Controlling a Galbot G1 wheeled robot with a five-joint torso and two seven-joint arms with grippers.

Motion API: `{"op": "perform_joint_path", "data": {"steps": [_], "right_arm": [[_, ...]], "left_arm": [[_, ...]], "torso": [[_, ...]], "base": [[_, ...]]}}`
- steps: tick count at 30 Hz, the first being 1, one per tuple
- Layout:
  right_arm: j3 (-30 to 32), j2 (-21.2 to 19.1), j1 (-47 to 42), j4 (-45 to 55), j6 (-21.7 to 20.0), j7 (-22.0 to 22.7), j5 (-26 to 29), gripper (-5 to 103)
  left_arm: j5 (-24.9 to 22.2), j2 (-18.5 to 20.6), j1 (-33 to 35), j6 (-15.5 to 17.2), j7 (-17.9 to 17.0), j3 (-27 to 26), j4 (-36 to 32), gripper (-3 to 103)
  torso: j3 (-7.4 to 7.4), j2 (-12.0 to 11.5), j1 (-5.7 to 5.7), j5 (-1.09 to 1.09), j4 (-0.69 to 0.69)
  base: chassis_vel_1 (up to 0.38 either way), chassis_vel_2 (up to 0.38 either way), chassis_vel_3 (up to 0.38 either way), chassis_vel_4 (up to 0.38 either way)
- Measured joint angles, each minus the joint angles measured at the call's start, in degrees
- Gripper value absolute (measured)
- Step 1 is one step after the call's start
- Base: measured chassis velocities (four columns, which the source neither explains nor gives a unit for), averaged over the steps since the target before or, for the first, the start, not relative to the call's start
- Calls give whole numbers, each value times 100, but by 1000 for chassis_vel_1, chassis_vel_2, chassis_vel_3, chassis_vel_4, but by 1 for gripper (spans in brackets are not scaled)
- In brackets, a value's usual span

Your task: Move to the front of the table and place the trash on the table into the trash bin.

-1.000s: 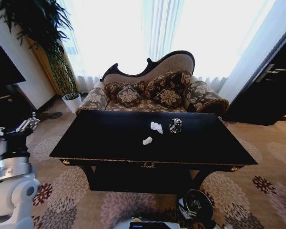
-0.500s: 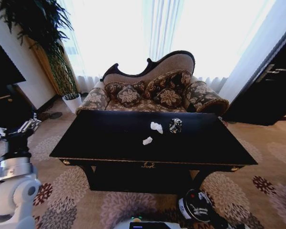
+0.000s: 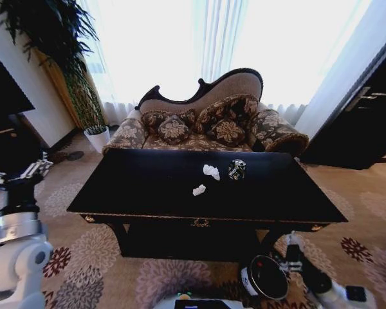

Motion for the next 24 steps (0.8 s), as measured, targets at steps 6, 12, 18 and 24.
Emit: {"op": "perform_joint_path", "data": {"steps": [6,12,18,24], "right_arm": [[-178,-83,339,1201,158,2568,-403,100],[-444,-296,607,1855,-228,4852,-1217,100],[-606,-718,797,2111,-568,5754,-1841,100],[-796,-1011,913,2225,-905,6819,-2528,100]], "left_arm": [[-543,-65,337,199,-164,-520,-353,100],[-707,13,402,262,-177,-769,-467,100],[-761,20,407,314,-196,-825,-567,100],[-868,9,413,345,-213,-838,-706,100]], "torso": [[0,0,0,0,1],[0,0,0,1,0],[0,0,0,0,1],[0,0,0,1,2]], "base": [[0,0,0,0],[0,0,0,0],[0,0,0,0],[0,0,0,0]]}}
